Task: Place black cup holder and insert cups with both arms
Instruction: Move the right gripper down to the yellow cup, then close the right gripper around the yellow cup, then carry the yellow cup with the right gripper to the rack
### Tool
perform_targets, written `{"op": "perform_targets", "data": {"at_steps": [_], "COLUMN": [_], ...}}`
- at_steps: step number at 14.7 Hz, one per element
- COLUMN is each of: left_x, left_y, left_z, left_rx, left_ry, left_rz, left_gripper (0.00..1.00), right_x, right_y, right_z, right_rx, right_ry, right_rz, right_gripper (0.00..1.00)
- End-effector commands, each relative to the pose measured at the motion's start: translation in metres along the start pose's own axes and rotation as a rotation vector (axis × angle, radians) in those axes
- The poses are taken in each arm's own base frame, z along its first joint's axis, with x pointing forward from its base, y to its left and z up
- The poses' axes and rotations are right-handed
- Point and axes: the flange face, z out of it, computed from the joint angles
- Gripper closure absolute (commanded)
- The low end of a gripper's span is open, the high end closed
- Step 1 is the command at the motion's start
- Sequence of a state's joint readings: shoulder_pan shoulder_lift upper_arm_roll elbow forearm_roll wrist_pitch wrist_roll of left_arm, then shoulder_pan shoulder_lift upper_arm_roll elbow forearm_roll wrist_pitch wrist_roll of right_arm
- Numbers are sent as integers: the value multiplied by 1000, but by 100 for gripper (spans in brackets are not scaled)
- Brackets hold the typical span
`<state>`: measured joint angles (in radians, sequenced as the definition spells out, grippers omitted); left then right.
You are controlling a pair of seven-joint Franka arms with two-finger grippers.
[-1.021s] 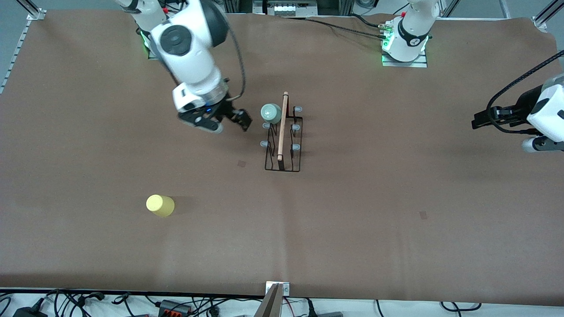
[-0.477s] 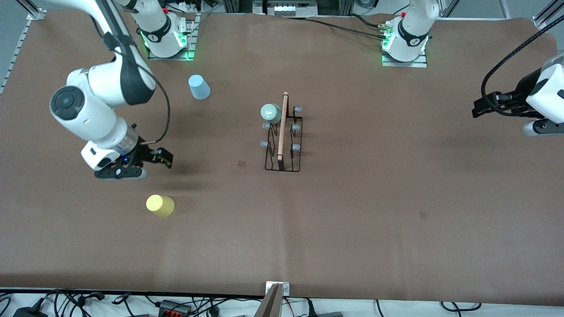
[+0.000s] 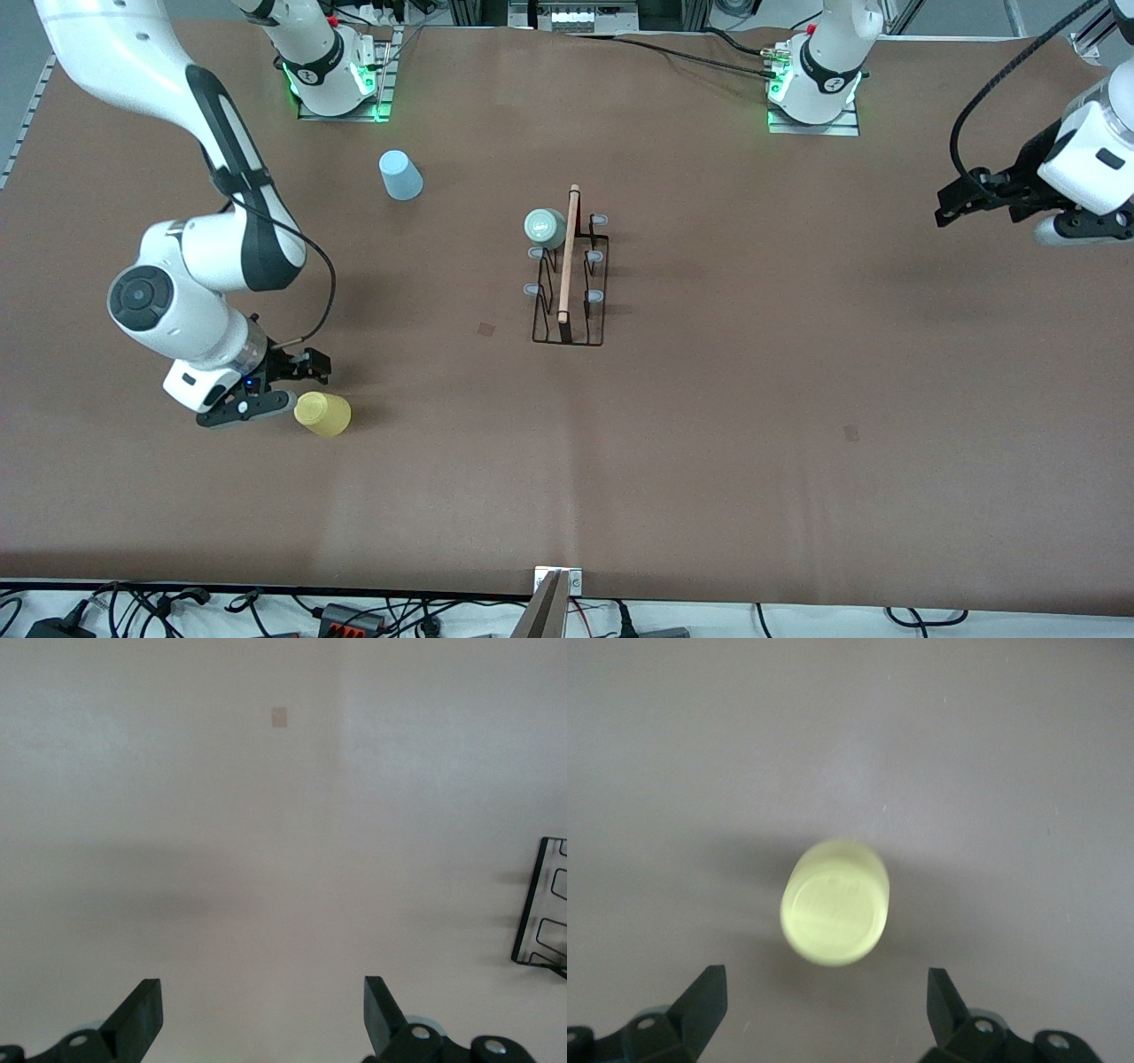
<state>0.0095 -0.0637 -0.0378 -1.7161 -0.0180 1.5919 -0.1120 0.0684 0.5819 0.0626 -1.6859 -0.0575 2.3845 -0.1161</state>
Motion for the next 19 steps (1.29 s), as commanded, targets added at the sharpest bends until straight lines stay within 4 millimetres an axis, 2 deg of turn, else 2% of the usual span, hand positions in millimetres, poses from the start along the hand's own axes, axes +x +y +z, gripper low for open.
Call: {"op": "perform_targets", "data": {"at_steps": [1,6,10,11,12,13,14,16,17,19], "left_x": [-5,-6,-7,-7,-6,-6,-6,-6,-6,-7], "left_y": [1,1,-1,-1,-1,-1,-1,-1,-1,-4], "left_z": [1,2,-1,-1,-1,0,0,0,0,0], "left_rx": [-17,-14,-14,-14,-14,-14,-14,-14,-14,-14], "left_ry": [11,1,-4,-4,-5,-7,-8,-8,-8,-13], "left_rz": [19,23,18,18,17,17,17,17,17,14], "left_gripper": [0,0,0,0,0,0,0,0,0,0], "right_x": [7,9,10,9,9,9,9,11,16,20], "right_y": [-3,-3,-2,-3,-3,-3,-3,-5,-14,-51], "right_z": [27,46,46,49,50,50,50,40,24,-17], "right_rx": [-9,-7,-9,-8,-8,-8,-9,-15,-13,-6], "right_ry": [12,50,63,59,59,59,59,64,86,66], "right_rz": [-23,-10,-11,-12,-17,-18,-23,-36,-40,-25], "right_gripper": [0,0,0,16,40,58,70,77,77,79]}}
